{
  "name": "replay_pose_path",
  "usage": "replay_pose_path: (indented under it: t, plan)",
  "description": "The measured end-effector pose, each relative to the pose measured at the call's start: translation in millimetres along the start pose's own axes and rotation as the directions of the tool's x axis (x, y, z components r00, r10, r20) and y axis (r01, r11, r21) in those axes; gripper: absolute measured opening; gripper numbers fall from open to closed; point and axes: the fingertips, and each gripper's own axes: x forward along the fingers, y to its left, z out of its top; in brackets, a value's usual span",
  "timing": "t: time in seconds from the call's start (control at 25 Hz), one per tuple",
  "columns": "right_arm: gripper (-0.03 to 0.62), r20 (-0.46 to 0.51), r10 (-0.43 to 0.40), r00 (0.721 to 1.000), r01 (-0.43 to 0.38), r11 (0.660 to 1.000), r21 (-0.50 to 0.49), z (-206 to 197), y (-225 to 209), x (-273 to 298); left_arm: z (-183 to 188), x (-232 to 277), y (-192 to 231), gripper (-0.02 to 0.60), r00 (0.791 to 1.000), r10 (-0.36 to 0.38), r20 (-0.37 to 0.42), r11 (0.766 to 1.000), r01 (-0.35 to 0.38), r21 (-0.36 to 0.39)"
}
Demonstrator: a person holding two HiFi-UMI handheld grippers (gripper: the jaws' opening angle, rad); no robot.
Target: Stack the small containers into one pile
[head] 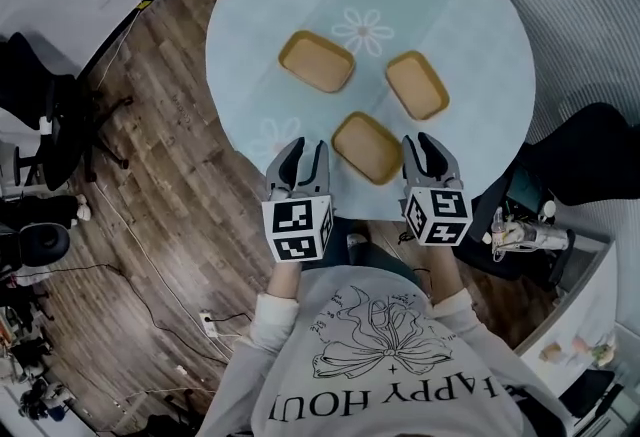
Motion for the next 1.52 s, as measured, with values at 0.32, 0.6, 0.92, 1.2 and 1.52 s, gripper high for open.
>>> replay_pose_path:
  t: [0.32,0.6,0.92,1.2,1.52]
  plan:
    - [0.132,-0.095,-0.027,0.995,0.03,0.999,0.028,-31,-9,26,-26,37,3,0.113,0.994,-0.052,-0.1,0.999,0.052,-0.006]
    - [0.138,-0.171,-0.049,0.984,0.057,0.997,0.042,-63,-19,35,-56,59,1,0.118,0.979,-0.083,-0.188,0.997,0.082,-0.013]
    - [0.137,-0.23,-0.058,0.971,0.074,0.996,0.059,-89,-25,40,-85,79,-6,0.118,0.954,-0.108,-0.281,0.994,0.111,-0.004]
    - [0.137,-0.265,-0.069,0.962,0.091,0.993,0.071,-108,-31,42,-97,94,-4,0.118,0.943,-0.106,-0.314,0.994,0.112,0.003]
    - [0.116,-0.301,-0.067,0.951,0.094,0.992,0.079,-126,-29,42,-107,99,-1,0.117,0.934,-0.113,-0.34,0.993,0.119,-0.003]
